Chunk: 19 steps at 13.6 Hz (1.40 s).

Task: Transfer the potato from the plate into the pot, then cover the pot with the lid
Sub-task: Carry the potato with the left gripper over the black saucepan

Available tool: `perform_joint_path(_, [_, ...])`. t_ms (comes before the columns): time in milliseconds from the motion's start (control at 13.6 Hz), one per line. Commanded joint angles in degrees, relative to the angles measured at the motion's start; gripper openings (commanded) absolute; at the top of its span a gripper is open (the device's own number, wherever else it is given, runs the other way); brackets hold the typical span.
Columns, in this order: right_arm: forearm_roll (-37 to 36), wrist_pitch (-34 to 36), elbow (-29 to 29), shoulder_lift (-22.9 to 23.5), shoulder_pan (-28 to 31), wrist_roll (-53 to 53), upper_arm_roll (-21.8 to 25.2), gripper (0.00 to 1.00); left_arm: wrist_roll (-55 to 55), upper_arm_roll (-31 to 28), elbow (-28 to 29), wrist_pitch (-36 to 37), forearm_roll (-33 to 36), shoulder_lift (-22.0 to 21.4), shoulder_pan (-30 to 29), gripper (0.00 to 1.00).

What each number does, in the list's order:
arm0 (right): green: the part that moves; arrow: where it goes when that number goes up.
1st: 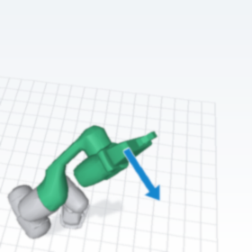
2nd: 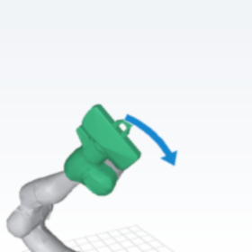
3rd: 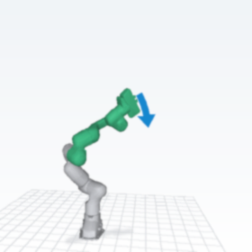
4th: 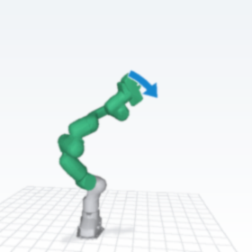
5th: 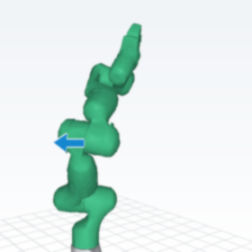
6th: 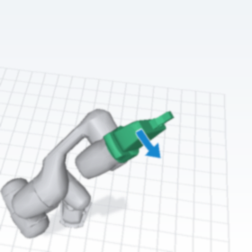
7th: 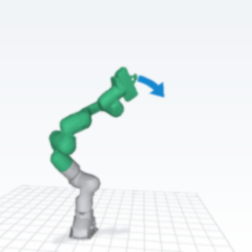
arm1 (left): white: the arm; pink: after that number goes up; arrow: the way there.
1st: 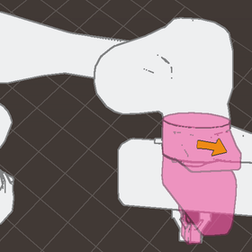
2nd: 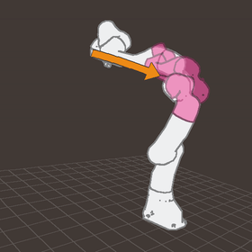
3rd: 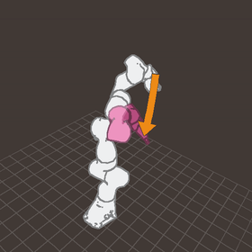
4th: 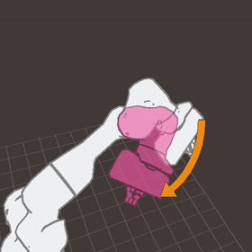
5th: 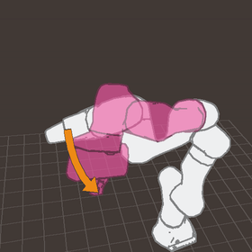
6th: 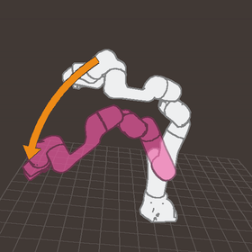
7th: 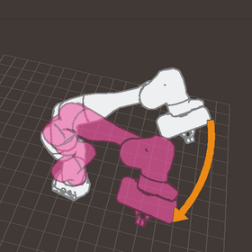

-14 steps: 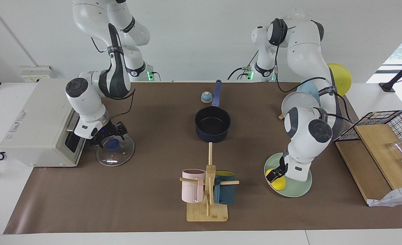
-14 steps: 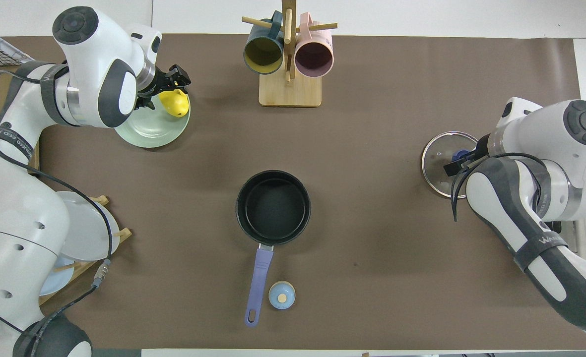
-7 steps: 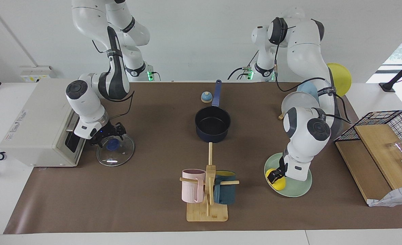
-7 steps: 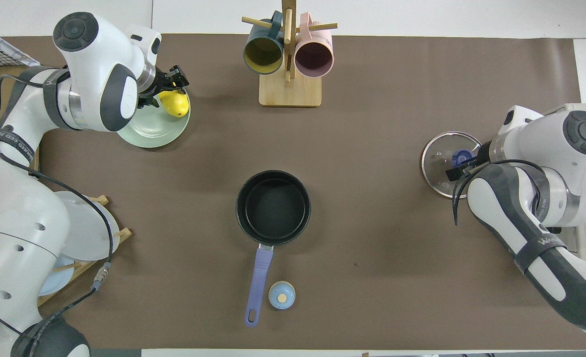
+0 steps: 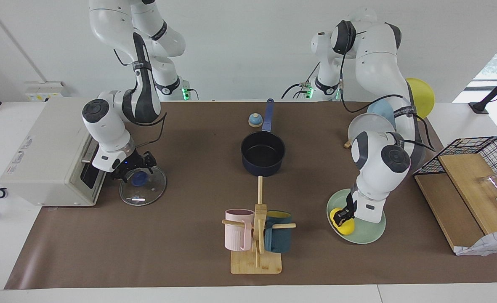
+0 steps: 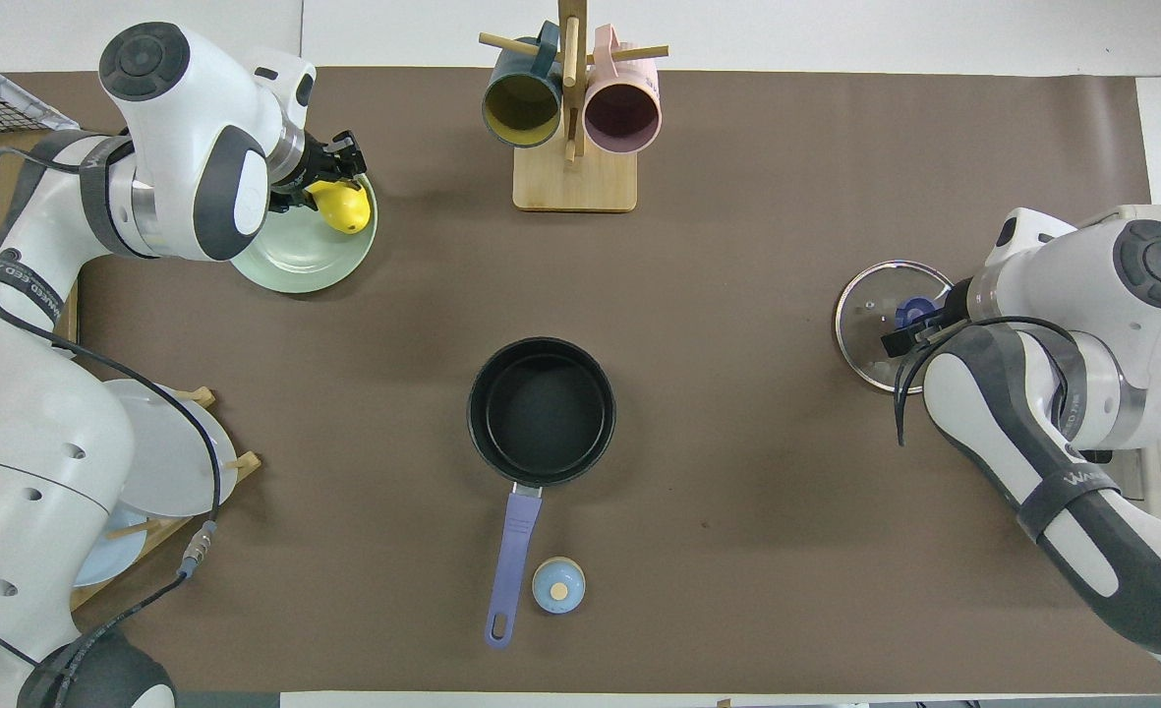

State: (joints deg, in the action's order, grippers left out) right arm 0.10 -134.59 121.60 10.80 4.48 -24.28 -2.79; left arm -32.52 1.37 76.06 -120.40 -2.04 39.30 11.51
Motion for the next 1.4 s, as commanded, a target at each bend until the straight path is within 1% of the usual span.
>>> perform_joint_path(0, [1.0, -1.8, 0.4, 1.0, 0.7, -1.7, -0.6, 0.99, -1.1, -0.2, 0.1, 4.5, 0.2, -2.7, 0.2, 0.0])
perform_joint_path(74, [1.0, -2.4, 0.4, 1.1, 0.7, -1.6, -0.6, 0.99, -1.0, -0.2, -0.2, 6.1, -1.3, -5.6, 0.1, 0.0])
perform_joint_path(148, [1.0, -2.4, 0.0, 1.1, 0.7, -1.5, -0.6, 0.97, -1.1, -0.2, 0.9, 8.0, -3.0, -9.3, 0.0, 0.0])
perform_joint_path(295, [1.0, -2.4, 0.0, 1.1, 0.6, -1.2, -0.6, 0.95, -2.1, -0.1, 2.2, 16.1, -3.8, -15.5, 0.9, 0.0])
perform_joint_path(369, [1.0, -2.4, 0.1, 1.1, 0.7, -1.2, -0.6, 0.94, -4.0, 0.4, 2.3, 19.5, -3.8, -17.7, 1.5, 0.0])
perform_joint_path(443, [1.0, -2.4, 0.0, 1.1, 0.7, -1.2, -0.6, 0.9, -6.2, 0.3, 2.8, 22.6, -3.8, -20.0, 4.0, 0.0])
perform_joint_path(517, [1.0, -2.3, 0.1, 1.1, 0.7, -1.2, -0.6, 0.86, -9.2, 0.4, 4.6, 24.0, -3.8, -22.5, 6.0, 0.0])
perform_joint_path(590, [1.0, -2.3, 0.0, 1.1, 0.7, -1.1, -0.6, 0.83, -13.2, 0.4, 9.2, 23.9, -3.8, -26.3, 9.2, 0.0])
perform_joint_path(738, [1.0, -2.1, 0.0, 1.1, 0.6, -0.9, -0.6, 0.8, -18.5, 0.4, 19.3, 20.4, -3.8, -33.7, 14.6, 0.0])
perform_joint_path(812, [1.0, -2.0, 0.0, 1.1, 0.6, -0.4, -0.6, 0.78, -21.1, 0.4, 22.8, 18.5, -3.8, -35.7, 17.1, 0.0])
perform_joint_path(959, [1.0, -1.9, 0.0, 1.1, 0.6, 0.0, -0.6, 0.75, -26.5, 0.4, 28.8, 11.7, -3.8, -38.1, 21.4, 0.0])
perform_joint_path(1033, [1.0, -1.8, 0.0, 1.1, 0.6, 0.1, -0.6, 0.71, -27.9, 0.4, 31.8, 7.9, -3.8, -39.1, 23.4, 0.0])
perform_joint_path(1107, [1.0, -1.7, 0.0, 1.1, 0.6, 0.0, -0.6, 0.64, -28.9, 0.4, 34.6, 4.2, -3.8, -39.5, 24.8, 0.0])
perform_joint_path(1181, [1.0, -1.7, 0.0, 1.1, 0.6, 0.0, -0.6, 0.59, -29.3, 0.4, 36.2, 1.2, -3.8, -38.9, 25.0, 0.0])
perform_joint_path(1328, [1.0, -1.1, -0.3, 1.1, 0.6, 0.0, -0.7, 0.56, -30.1, 0.4, 37.8, -2.5, -3.8, -37.3, 25.8, 0.0])
